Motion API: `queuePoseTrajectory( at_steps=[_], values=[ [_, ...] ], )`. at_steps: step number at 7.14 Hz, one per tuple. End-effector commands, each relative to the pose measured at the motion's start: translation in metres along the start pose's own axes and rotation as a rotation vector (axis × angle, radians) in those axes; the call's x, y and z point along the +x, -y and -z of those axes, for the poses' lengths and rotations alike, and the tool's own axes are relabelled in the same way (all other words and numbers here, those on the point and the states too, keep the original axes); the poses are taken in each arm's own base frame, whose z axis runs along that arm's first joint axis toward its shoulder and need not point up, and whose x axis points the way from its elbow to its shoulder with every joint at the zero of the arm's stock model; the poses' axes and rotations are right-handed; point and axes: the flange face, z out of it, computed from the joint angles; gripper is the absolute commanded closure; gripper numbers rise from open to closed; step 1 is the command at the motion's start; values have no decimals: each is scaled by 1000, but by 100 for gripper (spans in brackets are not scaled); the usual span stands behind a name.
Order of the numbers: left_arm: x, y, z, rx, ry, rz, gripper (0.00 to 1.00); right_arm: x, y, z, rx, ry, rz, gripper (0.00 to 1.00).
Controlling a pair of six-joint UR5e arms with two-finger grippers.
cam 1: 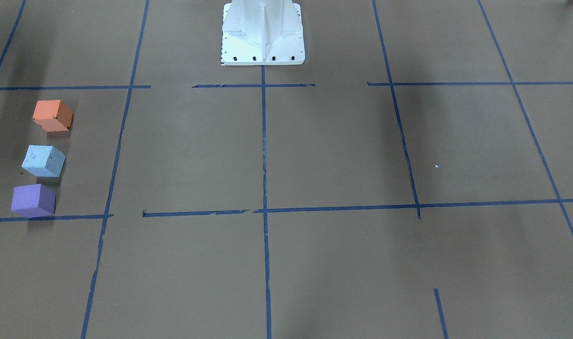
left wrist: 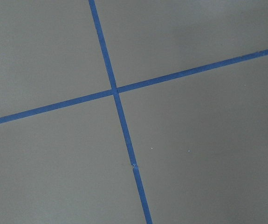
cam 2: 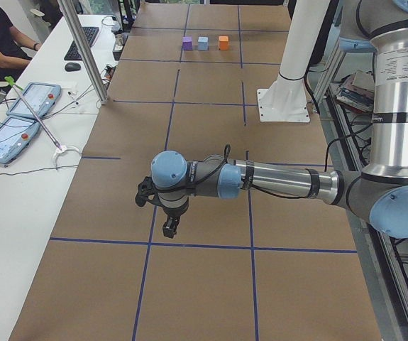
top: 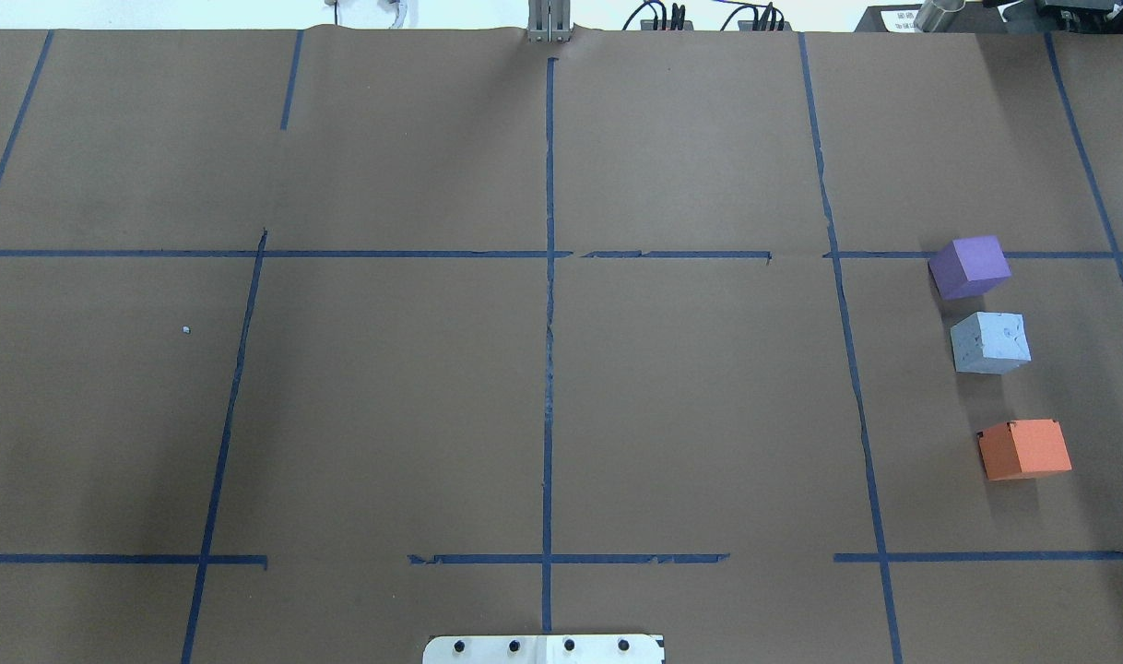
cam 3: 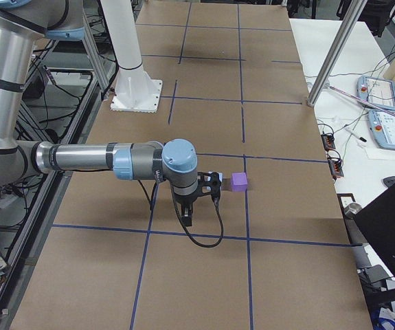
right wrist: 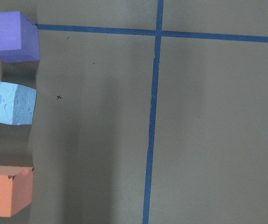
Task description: Place blue block between orange and purple blocks
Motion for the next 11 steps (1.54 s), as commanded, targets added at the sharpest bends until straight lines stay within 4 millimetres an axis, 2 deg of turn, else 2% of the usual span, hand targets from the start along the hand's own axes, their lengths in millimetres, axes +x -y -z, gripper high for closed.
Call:
queuePoseTrajectory(
  at_steps=[1, 2, 3, 4, 7, 11],
  values=[
    [-1, -1, 4, -30, 50, 25, 0, 0, 1, -1, -52, -3, 23, 0],
    [0, -6, 8, -29, 84, 18, 0, 6, -3, 4, -41, -10, 22, 0],
    [0, -7, 8, -29, 84, 18, 0, 13, -12, 0, -48, -9, 8, 0],
    [2, -7, 9, -20, 84, 9, 0, 12, -12, 0, -45, -8, 10, 0],
    [14, 5, 20, 9, 87, -27, 0, 14, 0, 2, -40, -41, 10, 0],
    [22, 1, 19, 21, 8, -21, 0, 21, 11, 11, -34, -182, 31, 0]
  ],
)
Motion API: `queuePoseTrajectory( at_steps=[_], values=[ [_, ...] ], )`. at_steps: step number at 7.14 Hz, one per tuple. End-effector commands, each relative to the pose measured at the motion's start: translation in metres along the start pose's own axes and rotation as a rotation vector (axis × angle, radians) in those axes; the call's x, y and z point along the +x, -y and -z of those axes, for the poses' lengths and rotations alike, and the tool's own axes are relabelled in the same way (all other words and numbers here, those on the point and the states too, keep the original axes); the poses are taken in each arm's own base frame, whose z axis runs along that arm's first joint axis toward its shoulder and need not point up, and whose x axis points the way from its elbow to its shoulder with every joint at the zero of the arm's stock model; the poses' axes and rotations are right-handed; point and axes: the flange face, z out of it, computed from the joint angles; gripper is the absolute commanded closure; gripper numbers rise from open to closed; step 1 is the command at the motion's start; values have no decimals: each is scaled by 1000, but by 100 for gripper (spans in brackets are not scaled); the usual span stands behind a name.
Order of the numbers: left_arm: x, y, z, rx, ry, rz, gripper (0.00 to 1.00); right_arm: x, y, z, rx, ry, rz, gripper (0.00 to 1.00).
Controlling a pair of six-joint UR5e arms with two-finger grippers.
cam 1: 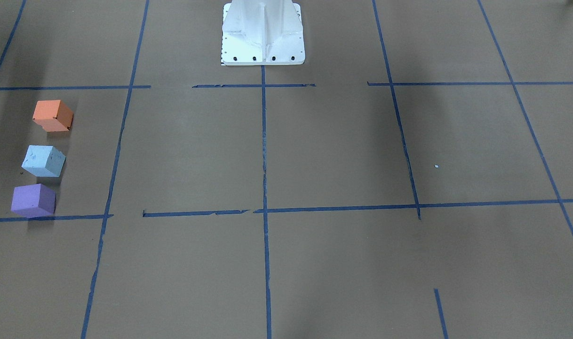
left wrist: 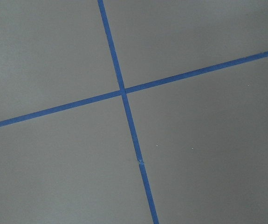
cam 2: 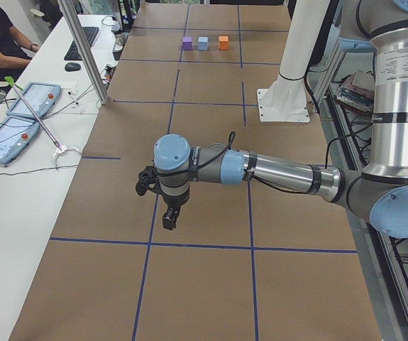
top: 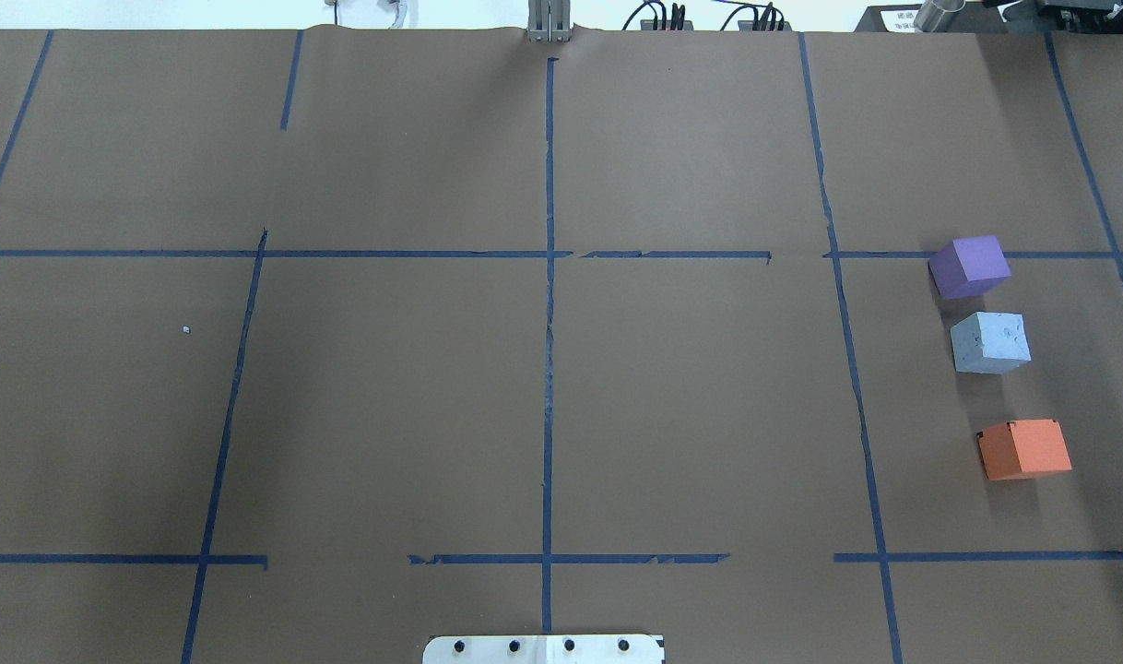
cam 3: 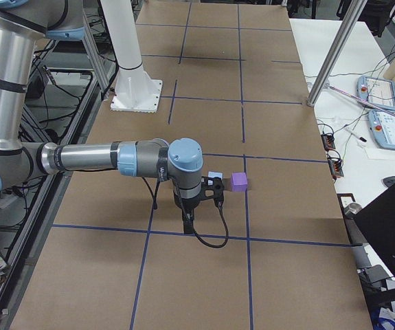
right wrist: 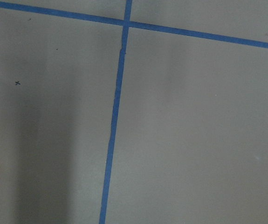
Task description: Place blue block between orange and purple blocks
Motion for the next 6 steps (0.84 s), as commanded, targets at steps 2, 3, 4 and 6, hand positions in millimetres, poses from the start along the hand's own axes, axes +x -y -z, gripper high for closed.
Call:
queuePoseTrajectory(
  at_steps=[2, 3, 4, 6],
  values=[
    [3, 2, 0, -1, -32, 9, 0, 1, 8, 6, 10, -42, 9, 0],
    [1, 2, -3, -6, -33, 13, 0, 2, 9, 7, 12, -52, 10, 0],
    [-2, 0, -6, -12, -35, 19, 0, 3, 15, 11, 19, -79, 16, 0],
    [-5, -6, -10, -16, -38, 15, 0, 2, 16, 12, 20, -80, 17, 0]
  ],
)
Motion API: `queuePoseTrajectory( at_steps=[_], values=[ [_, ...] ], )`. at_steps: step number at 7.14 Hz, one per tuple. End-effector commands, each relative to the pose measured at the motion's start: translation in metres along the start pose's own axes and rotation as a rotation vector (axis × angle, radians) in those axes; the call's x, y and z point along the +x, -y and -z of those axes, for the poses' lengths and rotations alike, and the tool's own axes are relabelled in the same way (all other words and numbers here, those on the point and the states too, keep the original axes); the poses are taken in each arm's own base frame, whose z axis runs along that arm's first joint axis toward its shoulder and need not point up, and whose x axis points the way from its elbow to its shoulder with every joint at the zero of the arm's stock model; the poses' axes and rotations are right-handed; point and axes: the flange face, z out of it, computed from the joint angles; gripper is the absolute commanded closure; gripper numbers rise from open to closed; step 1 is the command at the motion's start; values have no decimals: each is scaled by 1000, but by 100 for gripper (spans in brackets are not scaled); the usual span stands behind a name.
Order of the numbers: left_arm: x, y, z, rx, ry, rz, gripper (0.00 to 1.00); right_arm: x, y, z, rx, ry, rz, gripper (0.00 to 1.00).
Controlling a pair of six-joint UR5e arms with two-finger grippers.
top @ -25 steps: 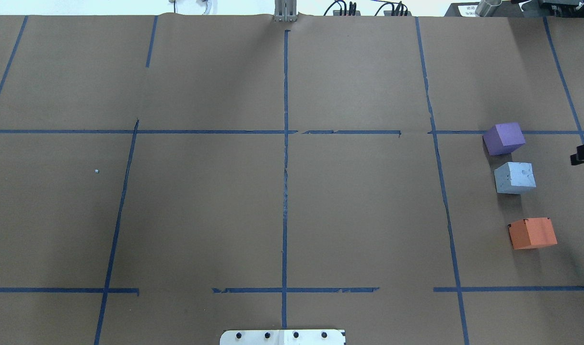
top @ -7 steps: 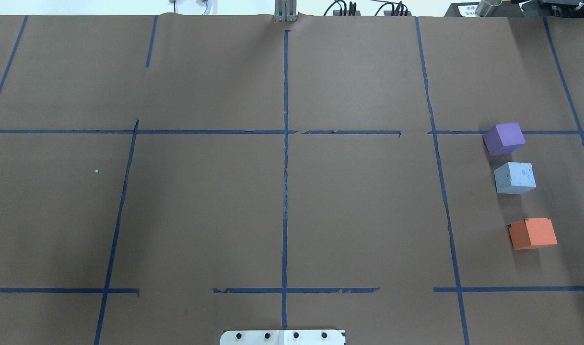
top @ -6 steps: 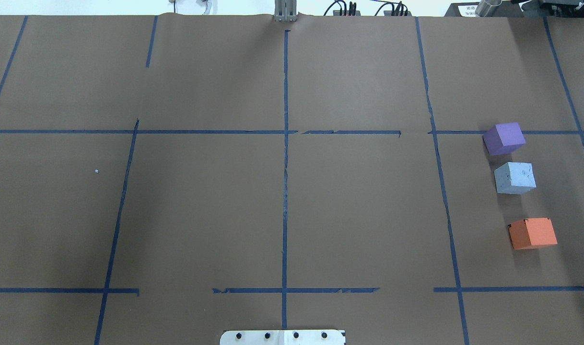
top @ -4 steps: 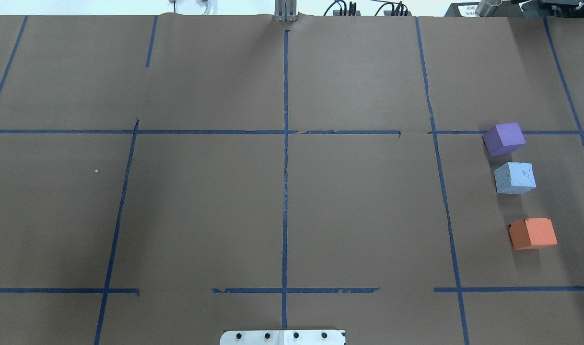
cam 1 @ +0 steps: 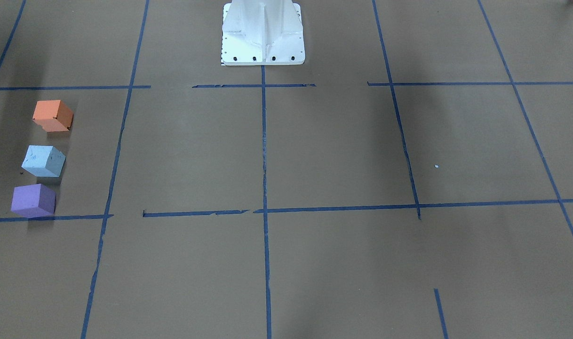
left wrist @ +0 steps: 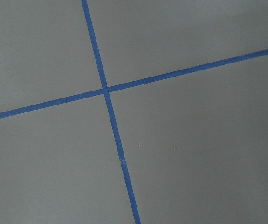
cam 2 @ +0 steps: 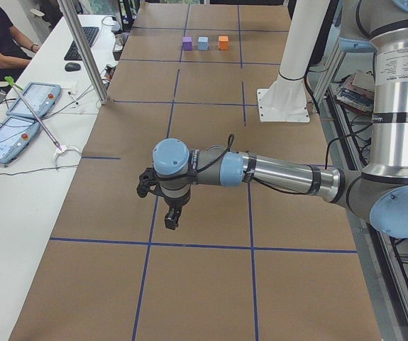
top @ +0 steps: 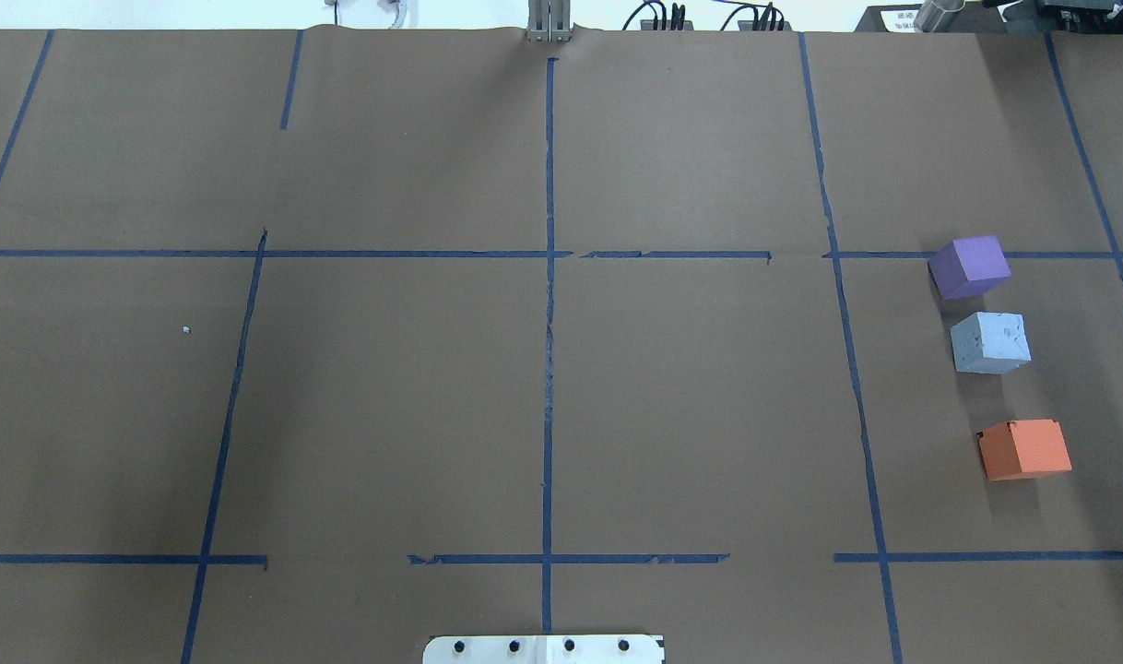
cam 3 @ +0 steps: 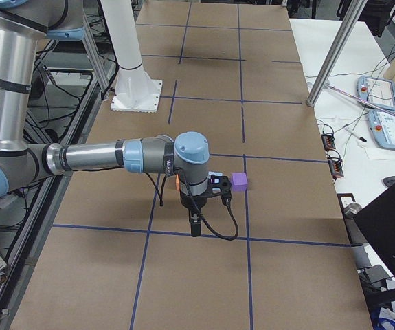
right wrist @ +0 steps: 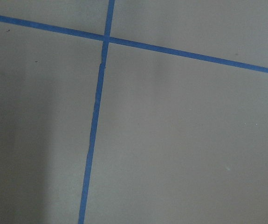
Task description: Place blue block between orange and purple blocks
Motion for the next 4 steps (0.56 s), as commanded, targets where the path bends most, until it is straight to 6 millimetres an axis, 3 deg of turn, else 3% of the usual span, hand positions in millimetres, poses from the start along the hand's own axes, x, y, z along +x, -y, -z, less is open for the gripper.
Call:
queuePoseTrajectory(
  at_steps=[1, 4],
  values=[
    [-3, -6, -3, -2, 8, -11, 0, 1, 1, 0, 0, -3, 0, 0],
    [4, -2, 3, 13, 15, -29, 0, 0, 0, 2, 4, -1, -2, 0]
  ],
)
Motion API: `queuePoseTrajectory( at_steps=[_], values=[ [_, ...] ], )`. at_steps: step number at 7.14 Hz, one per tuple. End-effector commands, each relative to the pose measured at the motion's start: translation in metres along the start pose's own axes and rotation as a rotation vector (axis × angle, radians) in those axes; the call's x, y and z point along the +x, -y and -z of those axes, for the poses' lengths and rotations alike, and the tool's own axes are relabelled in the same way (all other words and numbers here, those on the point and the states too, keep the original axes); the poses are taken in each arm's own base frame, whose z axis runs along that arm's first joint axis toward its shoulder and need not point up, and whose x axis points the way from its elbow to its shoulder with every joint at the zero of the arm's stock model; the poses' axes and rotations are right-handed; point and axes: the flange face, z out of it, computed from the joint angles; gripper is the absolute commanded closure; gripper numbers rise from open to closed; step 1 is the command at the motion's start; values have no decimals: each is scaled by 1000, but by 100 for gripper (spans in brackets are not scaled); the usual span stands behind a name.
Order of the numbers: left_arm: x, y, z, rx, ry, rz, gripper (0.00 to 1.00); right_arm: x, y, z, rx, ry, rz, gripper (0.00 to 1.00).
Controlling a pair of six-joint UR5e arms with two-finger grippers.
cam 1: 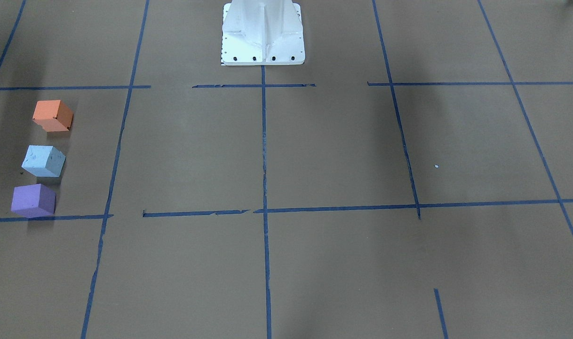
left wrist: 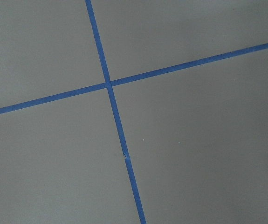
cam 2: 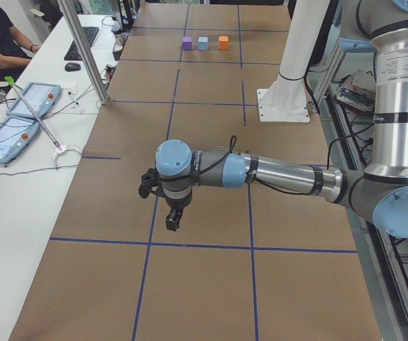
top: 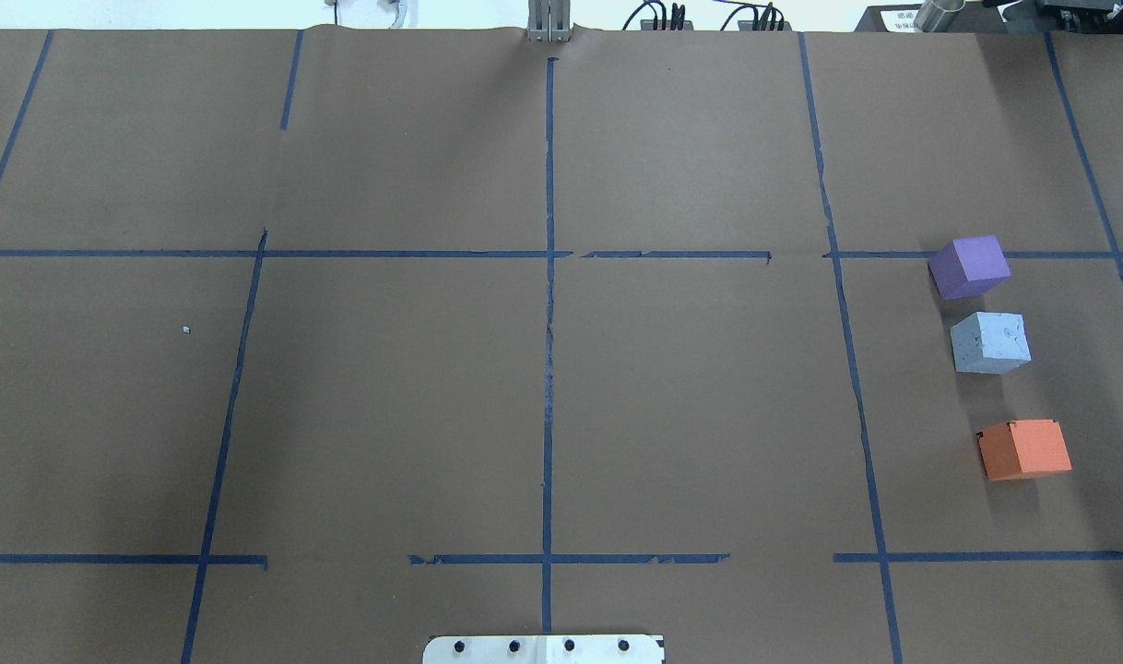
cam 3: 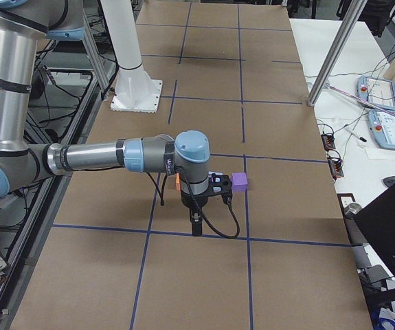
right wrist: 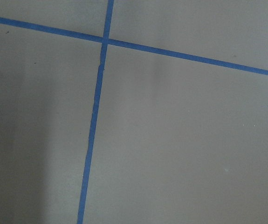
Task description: Place blue block between orange and purple blocks
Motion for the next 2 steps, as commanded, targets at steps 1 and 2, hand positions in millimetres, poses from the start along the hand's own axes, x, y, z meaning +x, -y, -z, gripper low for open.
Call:
queuePoseTrajectory(
  at_steps=[1, 2],
  values=[
    [2, 0, 1, 1, 2, -3, 0, 1, -1, -1, -2, 1, -3, 0],
    [1, -2, -1, -3, 2, 0, 0, 0, 0, 1, 2, 2, 0, 0]
  ],
)
